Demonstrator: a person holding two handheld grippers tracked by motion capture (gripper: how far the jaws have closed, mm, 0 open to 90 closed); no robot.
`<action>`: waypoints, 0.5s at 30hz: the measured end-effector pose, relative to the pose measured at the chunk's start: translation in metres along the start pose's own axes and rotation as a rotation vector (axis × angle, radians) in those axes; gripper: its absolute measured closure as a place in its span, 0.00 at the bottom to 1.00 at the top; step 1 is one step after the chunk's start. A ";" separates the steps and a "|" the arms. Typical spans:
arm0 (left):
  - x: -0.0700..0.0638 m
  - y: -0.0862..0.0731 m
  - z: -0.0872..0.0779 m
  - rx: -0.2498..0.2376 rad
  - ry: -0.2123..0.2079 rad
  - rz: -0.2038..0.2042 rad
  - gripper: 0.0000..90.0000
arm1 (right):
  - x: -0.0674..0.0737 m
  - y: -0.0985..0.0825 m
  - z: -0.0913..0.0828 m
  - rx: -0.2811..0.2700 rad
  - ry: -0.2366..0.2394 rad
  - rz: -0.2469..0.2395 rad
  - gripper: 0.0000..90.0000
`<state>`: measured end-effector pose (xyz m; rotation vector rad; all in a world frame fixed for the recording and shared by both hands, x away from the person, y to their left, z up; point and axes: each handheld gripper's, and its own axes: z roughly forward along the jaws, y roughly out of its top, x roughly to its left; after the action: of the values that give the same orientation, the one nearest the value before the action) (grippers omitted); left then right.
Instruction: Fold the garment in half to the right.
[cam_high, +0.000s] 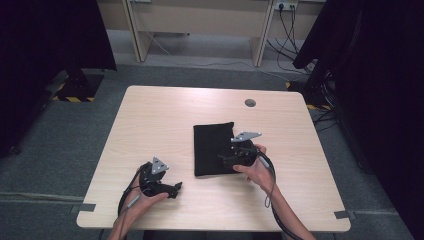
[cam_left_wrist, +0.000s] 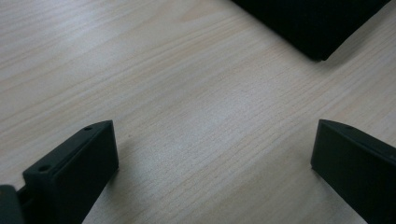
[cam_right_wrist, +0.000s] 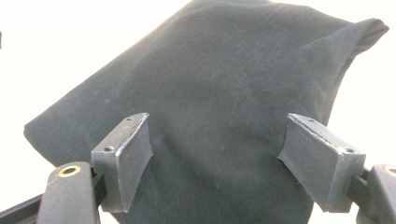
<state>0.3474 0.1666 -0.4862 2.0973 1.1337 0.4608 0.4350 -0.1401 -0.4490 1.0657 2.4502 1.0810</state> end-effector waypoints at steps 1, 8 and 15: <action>0.000 0.000 0.000 0.000 0.000 0.000 0.00 | -0.001 -0.001 -0.003 -0.002 0.004 -0.009 0.27; 0.000 0.000 0.000 0.000 0.000 0.000 0.00 | -0.016 -0.020 -0.029 -0.018 -0.018 0.006 0.27; 0.000 0.000 0.000 0.000 0.000 0.000 0.00 | -0.024 -0.040 -0.041 -0.024 -0.025 0.015 0.27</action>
<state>0.3474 0.1666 -0.4862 2.0971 1.1337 0.4610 0.4105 -0.1971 -0.4502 1.0860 2.4079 1.0920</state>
